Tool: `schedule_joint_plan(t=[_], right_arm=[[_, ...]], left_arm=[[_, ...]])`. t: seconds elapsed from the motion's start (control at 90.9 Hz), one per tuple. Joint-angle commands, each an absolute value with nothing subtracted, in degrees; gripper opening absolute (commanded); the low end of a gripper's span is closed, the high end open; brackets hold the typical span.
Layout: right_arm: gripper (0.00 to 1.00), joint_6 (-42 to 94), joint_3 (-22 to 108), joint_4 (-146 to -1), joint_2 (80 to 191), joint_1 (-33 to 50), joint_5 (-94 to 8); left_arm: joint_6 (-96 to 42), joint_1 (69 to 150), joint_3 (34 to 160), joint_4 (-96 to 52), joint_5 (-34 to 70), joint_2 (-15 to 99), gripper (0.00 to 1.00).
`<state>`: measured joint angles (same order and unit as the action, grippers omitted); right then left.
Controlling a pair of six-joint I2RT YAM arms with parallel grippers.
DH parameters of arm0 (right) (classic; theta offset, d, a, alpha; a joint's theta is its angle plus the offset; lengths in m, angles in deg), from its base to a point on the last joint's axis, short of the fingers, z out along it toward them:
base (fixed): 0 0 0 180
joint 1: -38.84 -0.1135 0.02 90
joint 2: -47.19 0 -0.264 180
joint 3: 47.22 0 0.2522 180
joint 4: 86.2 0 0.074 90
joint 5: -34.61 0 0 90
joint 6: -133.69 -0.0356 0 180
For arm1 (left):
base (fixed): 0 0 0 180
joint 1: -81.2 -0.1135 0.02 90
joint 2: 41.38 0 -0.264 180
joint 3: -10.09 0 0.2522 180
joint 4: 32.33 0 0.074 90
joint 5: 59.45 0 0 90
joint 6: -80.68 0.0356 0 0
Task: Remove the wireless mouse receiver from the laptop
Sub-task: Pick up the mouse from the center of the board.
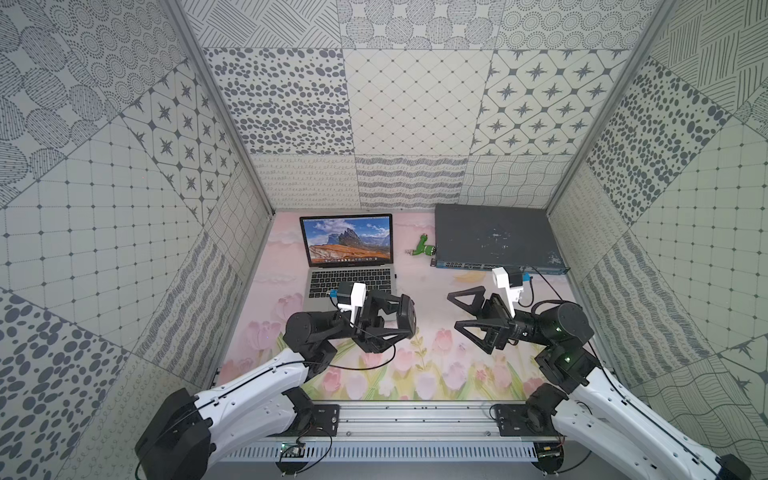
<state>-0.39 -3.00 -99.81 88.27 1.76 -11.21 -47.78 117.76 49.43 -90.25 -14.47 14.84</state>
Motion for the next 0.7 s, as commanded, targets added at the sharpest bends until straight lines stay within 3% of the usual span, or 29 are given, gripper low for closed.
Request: schedule_joint_plan(t=[0.0, 0.253, 0.451, 0.693], right_arm=[[0.97, -12.42, -3.16, -111.19, 94.88, -0.3, -10.81], [0.97, -23.97, -1.95, -133.56, 110.1, -11.62, -14.92], [0.97, -31.13, -2.12, -149.85, 116.52, -13.37, -17.18], [0.97, -33.66, -2.06, -152.47, 117.85, -13.83, -20.06]], left_arm=[[-45.41, 118.1, 50.34, -95.39, -16.49, 13.98, 0.45], [-44.61, 118.81, 53.46, -95.4, -16.98, 15.95, 0.45], [-43.6, 118.9, 52.82, -95.43, -16.27, 15.07, 0.44], [-43.29, 119.08, 52.65, -95.49, -16.24, 15.49, 0.44]])
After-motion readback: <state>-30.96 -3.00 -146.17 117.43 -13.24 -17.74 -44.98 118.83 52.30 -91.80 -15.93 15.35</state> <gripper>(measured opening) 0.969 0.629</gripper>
